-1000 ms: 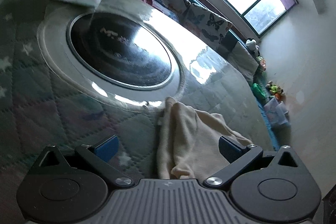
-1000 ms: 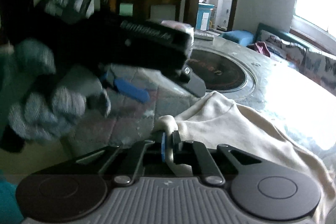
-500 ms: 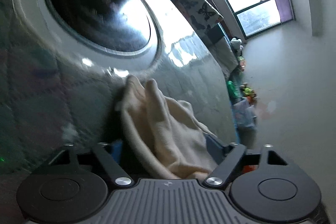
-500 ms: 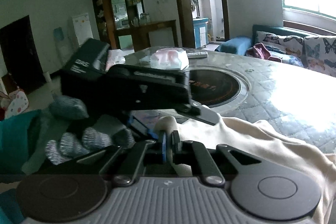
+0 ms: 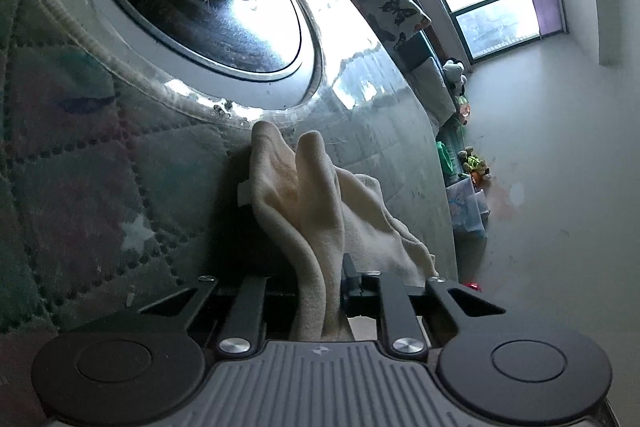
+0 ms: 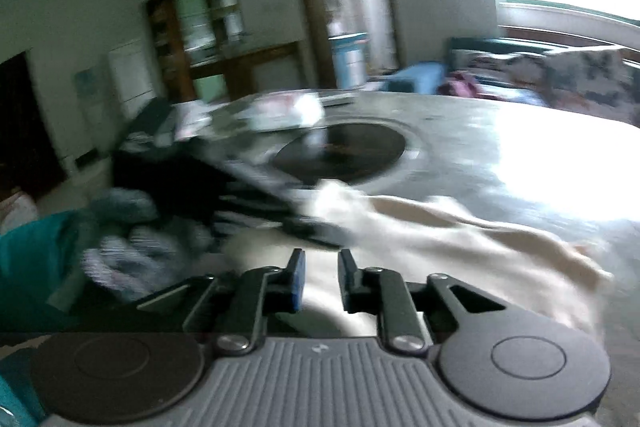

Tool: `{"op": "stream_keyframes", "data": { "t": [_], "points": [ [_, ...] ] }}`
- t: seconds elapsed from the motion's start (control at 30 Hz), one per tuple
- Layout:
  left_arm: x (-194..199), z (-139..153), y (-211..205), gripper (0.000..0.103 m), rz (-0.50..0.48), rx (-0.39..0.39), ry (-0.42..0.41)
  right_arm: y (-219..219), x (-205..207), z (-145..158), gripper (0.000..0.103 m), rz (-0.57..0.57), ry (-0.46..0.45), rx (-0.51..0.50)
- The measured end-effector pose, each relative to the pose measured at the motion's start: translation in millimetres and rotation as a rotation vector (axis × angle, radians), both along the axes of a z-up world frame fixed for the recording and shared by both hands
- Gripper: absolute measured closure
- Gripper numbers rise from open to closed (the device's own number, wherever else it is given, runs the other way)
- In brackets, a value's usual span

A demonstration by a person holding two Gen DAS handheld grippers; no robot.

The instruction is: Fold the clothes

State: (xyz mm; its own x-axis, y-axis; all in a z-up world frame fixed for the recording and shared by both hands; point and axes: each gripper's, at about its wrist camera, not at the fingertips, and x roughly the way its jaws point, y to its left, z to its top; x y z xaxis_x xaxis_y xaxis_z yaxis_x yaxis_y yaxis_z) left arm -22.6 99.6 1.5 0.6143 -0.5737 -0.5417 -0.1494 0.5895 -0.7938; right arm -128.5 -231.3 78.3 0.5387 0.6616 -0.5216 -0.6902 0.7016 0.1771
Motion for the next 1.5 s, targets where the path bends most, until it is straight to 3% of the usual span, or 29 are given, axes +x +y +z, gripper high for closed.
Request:
{"op": "stream_keyframes", "data": {
  "t": [0.33,0.43,0.63,0.7,0.87,1.13,1.5],
  "points": [
    [-1.5,5.8,-4.3,0.084,-0.011,0.051,-0.011,-84.5,68.9,-36.9,0.068,-0.379,0.059,-0.062],
    [-0.1,8.2,-6.6,0.084,-0.017,0.074,-0.015,-100.3,78.7,-47.2,0.058,-0.435,0.082,-0.041],
    [3.0,11.8,-11.3,0.084,-0.032,0.119,-0.034,-110.7,84.7,-60.9,0.058,-0.446,0.126,0.02],
    [4.2,12.5,-12.2,0.084,-0.033,0.127,-0.036,-108.1,84.6,-59.0,0.061,-0.431,0.131,0.036],
    [4.8,17.9,-14.2,0.085,-0.037,0.179,-0.049,-108.6,80.9,-55.2,0.09,-0.406,0.155,0.102],
    [13.6,50.2,-42.4,0.086,-0.114,0.257,-0.146,-122.5,54.8,-24.5,0.093,-0.423,0.071,0.154],
    [53.3,77.0,-145.7,0.087,-0.262,0.272,-0.237,-182.8,50.3,16.2,0.093,-0.593,-0.069,0.047]
  ]
}}
